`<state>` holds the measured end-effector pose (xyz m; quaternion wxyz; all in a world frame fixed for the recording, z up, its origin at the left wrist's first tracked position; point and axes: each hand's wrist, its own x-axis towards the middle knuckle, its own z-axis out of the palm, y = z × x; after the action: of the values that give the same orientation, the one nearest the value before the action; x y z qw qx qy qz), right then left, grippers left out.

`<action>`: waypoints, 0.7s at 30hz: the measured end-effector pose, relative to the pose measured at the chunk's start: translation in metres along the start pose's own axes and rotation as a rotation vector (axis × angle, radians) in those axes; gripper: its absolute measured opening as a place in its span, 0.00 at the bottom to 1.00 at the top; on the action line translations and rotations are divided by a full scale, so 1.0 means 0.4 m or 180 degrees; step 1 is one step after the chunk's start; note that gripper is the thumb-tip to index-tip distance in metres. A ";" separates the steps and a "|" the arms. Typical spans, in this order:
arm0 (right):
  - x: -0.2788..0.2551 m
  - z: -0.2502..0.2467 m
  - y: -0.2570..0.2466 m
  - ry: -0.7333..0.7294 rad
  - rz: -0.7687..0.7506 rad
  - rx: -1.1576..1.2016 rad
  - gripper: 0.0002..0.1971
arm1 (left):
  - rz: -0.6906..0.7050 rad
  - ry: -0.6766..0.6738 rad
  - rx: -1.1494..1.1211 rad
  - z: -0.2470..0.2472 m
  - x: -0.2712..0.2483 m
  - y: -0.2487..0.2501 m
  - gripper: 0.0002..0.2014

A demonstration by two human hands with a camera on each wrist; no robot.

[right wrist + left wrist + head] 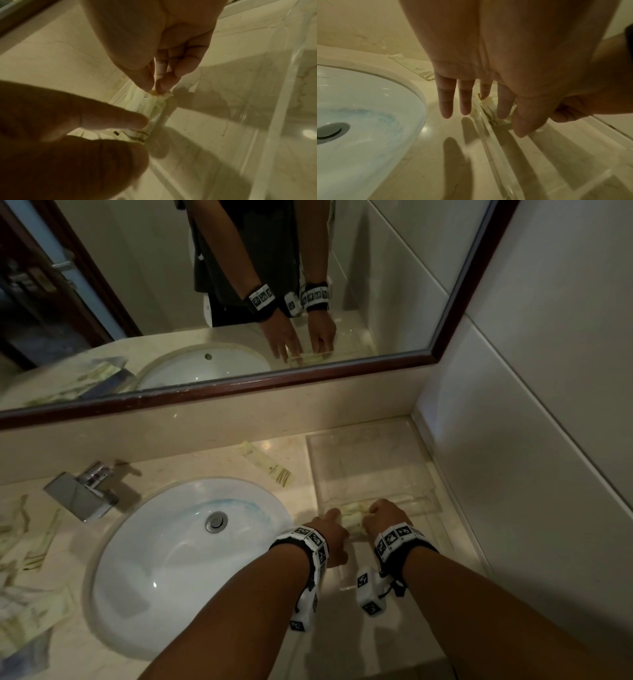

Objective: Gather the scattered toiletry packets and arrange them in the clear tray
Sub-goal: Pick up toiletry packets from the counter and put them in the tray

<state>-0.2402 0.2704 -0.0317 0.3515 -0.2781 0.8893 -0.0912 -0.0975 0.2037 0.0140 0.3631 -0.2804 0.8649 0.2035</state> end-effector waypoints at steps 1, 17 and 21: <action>-0.004 0.001 -0.005 0.0032 0.0020 0.0043 0.13 | -0.0010 0.0012 -0.0006 0.001 0.000 0.001 0.27; -0.030 0.018 -0.029 -0.0022 0.0000 -0.0146 0.15 | -0.0076 0.0140 0.0061 0.044 0.006 0.010 0.30; -0.058 -0.010 -0.041 0.0141 -0.0146 -0.0262 0.18 | 0.0006 0.0441 -0.0201 0.039 -0.022 -0.004 0.27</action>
<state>-0.2220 0.2698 -0.0095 0.3177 -0.3106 0.8932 -0.0687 -0.0833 0.2143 0.0101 0.2931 -0.3042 0.8814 0.2111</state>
